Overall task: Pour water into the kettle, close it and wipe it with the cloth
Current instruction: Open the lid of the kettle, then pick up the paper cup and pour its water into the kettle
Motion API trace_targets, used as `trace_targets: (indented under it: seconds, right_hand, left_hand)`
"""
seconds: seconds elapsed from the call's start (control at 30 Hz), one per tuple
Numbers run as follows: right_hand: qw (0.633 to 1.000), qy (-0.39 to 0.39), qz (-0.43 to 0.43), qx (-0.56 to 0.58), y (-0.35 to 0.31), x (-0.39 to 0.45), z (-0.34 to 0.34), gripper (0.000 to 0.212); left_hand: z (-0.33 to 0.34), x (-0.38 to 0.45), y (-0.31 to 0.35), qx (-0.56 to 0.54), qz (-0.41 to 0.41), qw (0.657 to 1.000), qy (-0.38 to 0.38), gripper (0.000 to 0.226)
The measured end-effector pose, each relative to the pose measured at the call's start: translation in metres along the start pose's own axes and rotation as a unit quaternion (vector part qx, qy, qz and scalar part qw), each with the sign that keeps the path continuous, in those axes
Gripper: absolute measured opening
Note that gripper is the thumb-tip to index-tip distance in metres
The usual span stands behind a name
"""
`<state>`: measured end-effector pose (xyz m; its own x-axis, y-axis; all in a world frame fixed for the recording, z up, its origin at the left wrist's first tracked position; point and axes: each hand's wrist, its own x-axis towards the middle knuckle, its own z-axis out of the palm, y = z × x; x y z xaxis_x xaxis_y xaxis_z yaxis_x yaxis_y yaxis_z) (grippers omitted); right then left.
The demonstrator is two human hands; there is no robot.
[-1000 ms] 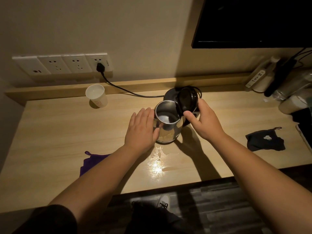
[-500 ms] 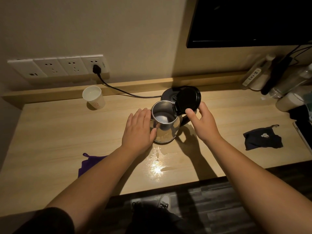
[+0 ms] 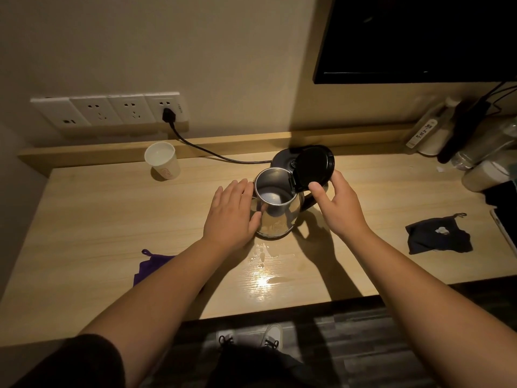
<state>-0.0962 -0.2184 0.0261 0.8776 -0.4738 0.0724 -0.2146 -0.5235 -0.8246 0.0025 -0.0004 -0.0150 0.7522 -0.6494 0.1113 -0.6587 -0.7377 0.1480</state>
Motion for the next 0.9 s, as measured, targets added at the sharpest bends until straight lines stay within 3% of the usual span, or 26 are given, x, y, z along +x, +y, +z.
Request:
trace_targets:
  seconds: [0.33, 0.67, 0.9]
  right_hand:
    - [0.998, 0.018, -0.018, -0.065, 0.004, -0.007, -0.006, 0.049]
    - [0.97, 0.033, -0.088, -0.226, -0.002, -0.053, -0.002, 0.068]
    - [0.949, -0.05, -0.171, -0.259, -0.008, -0.097, 0.034, 0.064]
  left_hand:
    - [-0.005, -0.002, 0.002, 0.01, -0.003, 1.0, -0.004, 0.064]
    - [-0.011, -0.027, -0.003, 0.031, -0.034, 0.999, -0.022, 0.069]
    - [-0.013, -0.058, -0.013, 0.057, -0.066, 0.996, -0.034, 0.07]
